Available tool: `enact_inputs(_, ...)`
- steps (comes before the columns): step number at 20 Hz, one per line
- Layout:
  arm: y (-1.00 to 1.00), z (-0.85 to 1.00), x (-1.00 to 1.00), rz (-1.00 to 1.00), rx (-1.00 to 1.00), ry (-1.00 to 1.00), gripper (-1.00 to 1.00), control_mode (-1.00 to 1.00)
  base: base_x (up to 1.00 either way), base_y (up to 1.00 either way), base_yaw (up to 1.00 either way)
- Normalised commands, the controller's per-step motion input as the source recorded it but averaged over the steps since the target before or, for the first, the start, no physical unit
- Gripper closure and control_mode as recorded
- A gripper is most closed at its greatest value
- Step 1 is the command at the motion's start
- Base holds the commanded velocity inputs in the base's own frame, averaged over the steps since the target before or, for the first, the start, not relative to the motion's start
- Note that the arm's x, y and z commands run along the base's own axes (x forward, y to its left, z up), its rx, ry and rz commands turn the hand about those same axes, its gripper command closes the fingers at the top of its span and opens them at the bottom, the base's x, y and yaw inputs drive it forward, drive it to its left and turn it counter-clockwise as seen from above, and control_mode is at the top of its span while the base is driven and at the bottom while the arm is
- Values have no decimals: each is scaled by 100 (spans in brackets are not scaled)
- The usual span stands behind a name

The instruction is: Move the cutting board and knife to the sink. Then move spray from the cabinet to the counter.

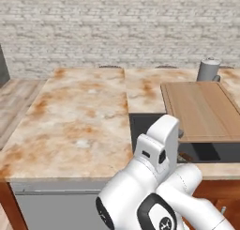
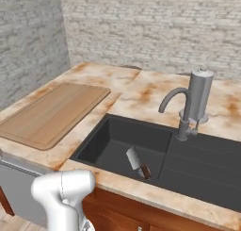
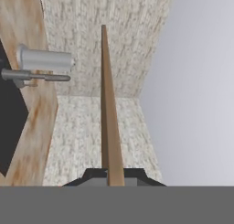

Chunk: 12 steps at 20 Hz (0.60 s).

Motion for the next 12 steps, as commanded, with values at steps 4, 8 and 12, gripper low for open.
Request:
enact_inputs(4, 0, 0, 0, 0, 0, 0, 100, 100, 72, -65, -14)
enact_inputs(8, 0, 0, 0, 0, 0, 0, 100, 100, 62, -63, -36)
enact_inputs(12, 0, 0, 0, 0, 0, 0, 100, 100, 58, -61, -36)
